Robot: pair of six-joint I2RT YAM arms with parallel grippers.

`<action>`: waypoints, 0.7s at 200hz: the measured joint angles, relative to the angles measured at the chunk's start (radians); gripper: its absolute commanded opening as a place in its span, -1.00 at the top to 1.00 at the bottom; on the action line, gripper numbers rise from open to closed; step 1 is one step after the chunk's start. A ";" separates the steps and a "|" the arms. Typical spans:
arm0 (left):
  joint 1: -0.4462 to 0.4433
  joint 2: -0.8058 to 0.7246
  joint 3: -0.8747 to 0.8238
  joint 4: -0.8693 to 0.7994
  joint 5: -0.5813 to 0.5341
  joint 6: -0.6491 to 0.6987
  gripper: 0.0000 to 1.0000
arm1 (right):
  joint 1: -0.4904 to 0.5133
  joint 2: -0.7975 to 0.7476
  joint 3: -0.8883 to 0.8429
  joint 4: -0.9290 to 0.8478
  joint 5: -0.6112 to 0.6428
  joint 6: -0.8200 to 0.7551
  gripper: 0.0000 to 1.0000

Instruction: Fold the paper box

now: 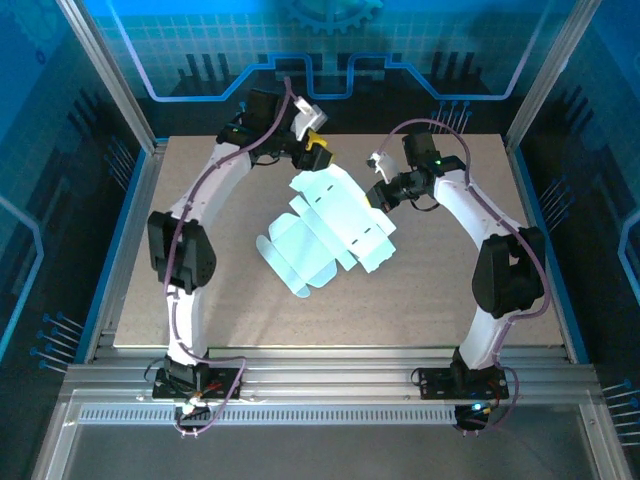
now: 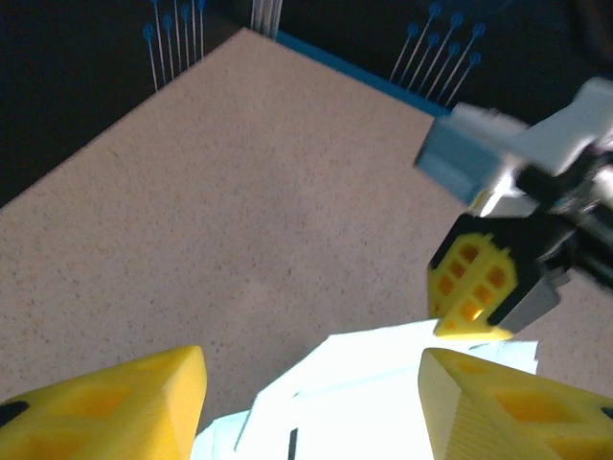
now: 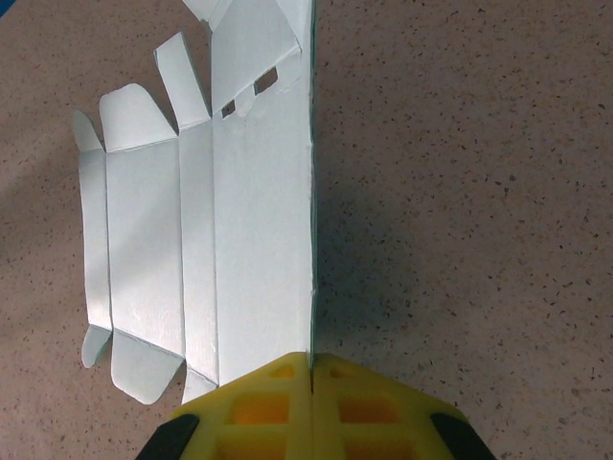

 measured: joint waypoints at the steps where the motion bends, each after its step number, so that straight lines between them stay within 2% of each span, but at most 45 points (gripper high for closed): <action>1: 0.000 0.003 0.003 -0.003 0.000 0.002 -0.19 | 0.000 0.000 0.000 0.000 0.000 0.000 1.00; 13: 0.000 0.050 0.049 -0.048 0.000 0.030 -0.15 | 0.000 0.000 0.001 0.000 0.000 -0.002 1.00; 32: 0.000 0.105 0.099 -0.108 0.002 0.064 0.06 | 0.000 0.000 0.009 -0.002 0.000 -0.002 1.00; 64: 0.000 0.177 0.215 -0.194 0.014 0.106 0.22 | 0.000 0.000 0.028 -0.004 0.004 -0.003 1.00; 121: -0.006 0.194 0.285 -0.285 0.051 0.141 0.40 | 0.000 0.004 0.066 -0.017 0.014 -0.002 1.00; 134: -0.013 0.194 0.285 -0.290 0.051 0.148 0.38 | 0.000 0.008 0.072 -0.020 0.017 -0.002 1.00; 138: -0.014 0.194 0.285 -0.290 0.051 0.150 0.29 | 0.000 0.009 0.074 -0.021 0.020 -0.002 1.00; 140: -0.016 0.194 0.285 -0.290 0.051 0.151 0.18 | 0.000 0.010 0.074 -0.021 0.021 -0.002 1.00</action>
